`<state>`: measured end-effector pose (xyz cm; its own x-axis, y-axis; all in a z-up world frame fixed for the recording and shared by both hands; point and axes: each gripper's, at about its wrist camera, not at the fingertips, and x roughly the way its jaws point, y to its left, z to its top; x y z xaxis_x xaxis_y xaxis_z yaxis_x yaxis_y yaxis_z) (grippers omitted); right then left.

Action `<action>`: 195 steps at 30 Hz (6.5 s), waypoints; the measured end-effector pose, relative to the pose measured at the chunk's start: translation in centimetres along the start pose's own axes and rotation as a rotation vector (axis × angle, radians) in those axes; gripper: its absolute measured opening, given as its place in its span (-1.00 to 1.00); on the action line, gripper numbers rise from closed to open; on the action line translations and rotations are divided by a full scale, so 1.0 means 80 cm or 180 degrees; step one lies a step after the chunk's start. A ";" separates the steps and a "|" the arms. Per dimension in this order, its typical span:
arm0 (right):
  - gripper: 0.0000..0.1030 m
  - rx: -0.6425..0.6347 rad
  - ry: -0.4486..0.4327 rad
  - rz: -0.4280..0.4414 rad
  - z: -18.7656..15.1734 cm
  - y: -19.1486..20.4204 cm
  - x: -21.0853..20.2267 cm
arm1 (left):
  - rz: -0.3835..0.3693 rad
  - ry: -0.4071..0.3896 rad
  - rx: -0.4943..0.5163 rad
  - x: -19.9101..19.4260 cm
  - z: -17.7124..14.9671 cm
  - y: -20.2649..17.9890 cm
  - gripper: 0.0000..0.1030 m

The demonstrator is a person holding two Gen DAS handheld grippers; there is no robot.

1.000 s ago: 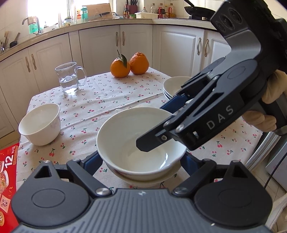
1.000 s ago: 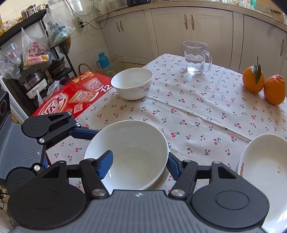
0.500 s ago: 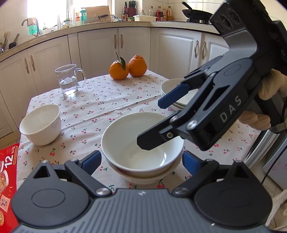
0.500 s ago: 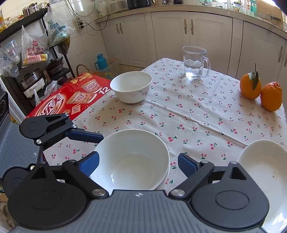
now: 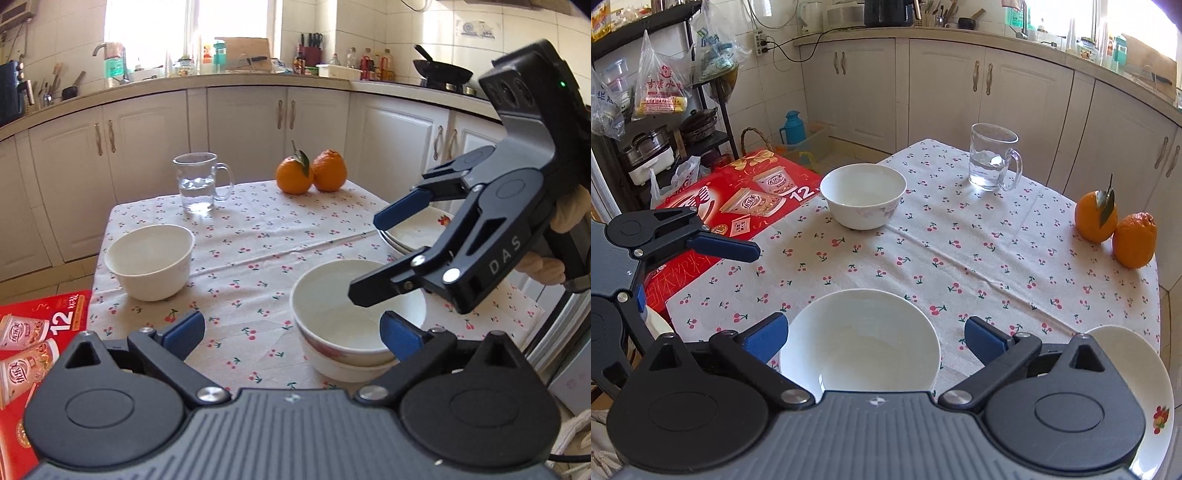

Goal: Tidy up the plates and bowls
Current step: 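Move the right tool to the last white bowl and grasp its rim, then lift the white bowl with the right tool and carry it over the bowl stack, then lower the bowl onto the bowl stack and open the right tool, then grasp the bowl stack rim with the left tool while the right tool grasps the opposite rim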

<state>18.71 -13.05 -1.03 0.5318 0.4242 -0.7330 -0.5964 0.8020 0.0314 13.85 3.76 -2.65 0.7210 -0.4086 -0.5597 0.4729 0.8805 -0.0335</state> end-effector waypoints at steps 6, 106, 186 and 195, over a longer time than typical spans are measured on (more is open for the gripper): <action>1.00 -0.0172 -0.0034 -0.0016 0.030 0.010 0.009 | 0.0239 -0.0083 -0.0130 0.003 0.003 0.044 0.96; 0.28 -0.0192 0.0171 0.0735 0.098 0.007 0.061 | 0.0292 0.0003 0.0063 -0.004 0.029 0.009 0.81; 1.00 -0.0485 -0.0301 -0.0080 -0.059 0.015 -0.066 | -0.0359 0.0392 0.0547 0.002 -0.012 -0.036 0.95; 1.00 -0.0683 0.0044 -0.0307 -0.100 0.019 -0.026 | -0.0534 0.0735 0.0875 0.044 -0.026 -0.027 0.95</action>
<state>11.88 -16.07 -4.89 0.5851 0.3428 -0.7350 -0.6581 0.7302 -0.1833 14.28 0.89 -6.24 0.5042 -0.4488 -0.7378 0.7149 0.6962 0.0650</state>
